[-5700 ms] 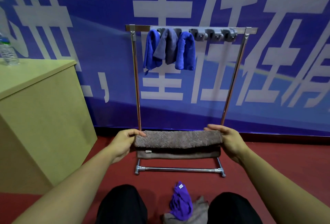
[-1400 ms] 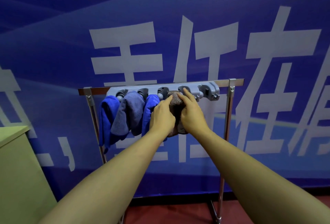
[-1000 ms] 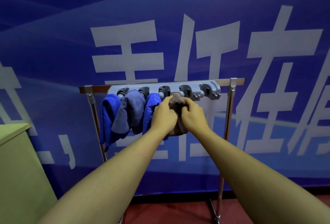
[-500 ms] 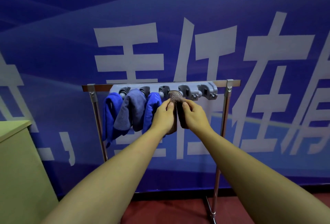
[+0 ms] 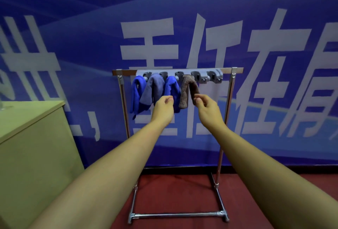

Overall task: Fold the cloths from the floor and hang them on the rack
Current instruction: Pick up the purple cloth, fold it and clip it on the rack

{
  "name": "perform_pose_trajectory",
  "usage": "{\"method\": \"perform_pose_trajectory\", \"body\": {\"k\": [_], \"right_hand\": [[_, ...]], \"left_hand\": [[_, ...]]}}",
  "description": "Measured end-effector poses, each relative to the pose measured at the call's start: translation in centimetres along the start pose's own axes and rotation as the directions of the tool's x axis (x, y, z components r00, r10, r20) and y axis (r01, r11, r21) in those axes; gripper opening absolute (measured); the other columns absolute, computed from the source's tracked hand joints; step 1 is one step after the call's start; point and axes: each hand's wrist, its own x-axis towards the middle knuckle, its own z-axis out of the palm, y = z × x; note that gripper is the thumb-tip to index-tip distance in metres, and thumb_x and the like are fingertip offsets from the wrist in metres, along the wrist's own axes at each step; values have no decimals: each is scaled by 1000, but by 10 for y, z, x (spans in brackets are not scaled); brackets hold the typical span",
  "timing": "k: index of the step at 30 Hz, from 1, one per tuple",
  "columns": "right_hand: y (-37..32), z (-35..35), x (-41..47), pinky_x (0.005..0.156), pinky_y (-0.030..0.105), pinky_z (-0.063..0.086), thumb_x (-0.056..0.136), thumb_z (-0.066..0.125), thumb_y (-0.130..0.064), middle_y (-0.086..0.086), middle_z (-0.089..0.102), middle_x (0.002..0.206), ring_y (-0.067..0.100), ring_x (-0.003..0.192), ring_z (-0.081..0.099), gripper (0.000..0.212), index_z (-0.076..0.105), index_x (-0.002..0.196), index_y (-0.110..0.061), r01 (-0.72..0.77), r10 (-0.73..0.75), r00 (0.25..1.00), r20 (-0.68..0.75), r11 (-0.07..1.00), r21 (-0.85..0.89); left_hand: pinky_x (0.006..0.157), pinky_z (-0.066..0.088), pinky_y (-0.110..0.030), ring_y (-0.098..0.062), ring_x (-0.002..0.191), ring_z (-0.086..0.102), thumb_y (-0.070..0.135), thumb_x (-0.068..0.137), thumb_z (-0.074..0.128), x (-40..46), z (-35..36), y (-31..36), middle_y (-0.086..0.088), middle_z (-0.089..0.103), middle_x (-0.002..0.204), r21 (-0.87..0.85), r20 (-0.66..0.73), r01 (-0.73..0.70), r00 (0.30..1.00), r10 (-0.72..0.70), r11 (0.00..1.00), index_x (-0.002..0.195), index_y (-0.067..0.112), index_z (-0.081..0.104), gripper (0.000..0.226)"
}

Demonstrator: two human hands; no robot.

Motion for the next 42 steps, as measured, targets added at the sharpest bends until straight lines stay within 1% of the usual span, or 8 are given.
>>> {"method": "perform_pose_trajectory", "body": {"k": [7,16,21,28,33,37,39,42], "right_hand": [[26,32,-99,85,38,54,105,41,-31,-4,65,114,20,100,66,30,58,128,-21,-84,81,989,120,996,21],[108,101,-190,84,41,56,101,47,-23,-3,71,98,19,81,71,23,64,116,-22,-188,185,966,179,982,0],[169,136,-210,86,44,55,100,48,-23,-5,71,97,19,81,71,21,64,114,-24,-257,261,934,242,965,-50],[253,165,-211,88,45,55,92,46,-37,-3,73,96,25,84,70,23,64,106,-35,-351,379,869,318,925,-144],[318,180,-213,88,42,54,96,49,-32,-1,74,95,23,89,69,23,66,111,-28,-416,471,804,364,882,-222],[381,197,-228,89,46,54,96,51,-31,2,73,97,24,88,69,23,65,112,-22,-495,558,710,430,829,-259],[413,204,-240,89,44,54,97,52,-27,1,73,97,23,87,68,22,66,113,-18,-517,603,661,447,798,-310],[460,216,-267,87,46,54,95,54,-24,2,72,101,29,87,70,23,65,114,-17,-541,652,597,467,757,-366]], "left_hand": [[93,53,-41,-17,106,64,38,106,41,-84,-19,-65,4,65,121,-33,89,19,996,-16,999,125,27,58,27],[87,54,-37,-9,90,66,30,105,46,-142,-13,-193,3,69,113,-87,94,113,990,-105,990,128,21,61,28],[86,52,-36,-9,85,67,26,106,47,-144,6,-260,-1,70,109,-97,122,211,972,-199,973,121,21,61,22],[69,48,-24,-6,76,63,20,105,47,-127,45,-337,-1,68,105,-51,176,337,930,-323,940,119,19,61,20],[64,47,-16,-10,77,63,19,104,48,-115,84,-396,-2,68,104,-7,226,411,889,-399,912,122,15,61,22],[80,51,-35,-22,89,66,20,101,52,-119,122,-455,-7,72,107,61,253,501,829,-499,863,107,27,62,14],[83,52,-38,-25,92,68,30,96,54,-126,140,-488,-10,73,110,95,263,544,794,-548,834,99,32,63,9],[86,54,-43,-30,99,69,45,80,49,-141,165,-545,-7,74,108,137,268,630,719,-641,764,89,38,63,18]]}}
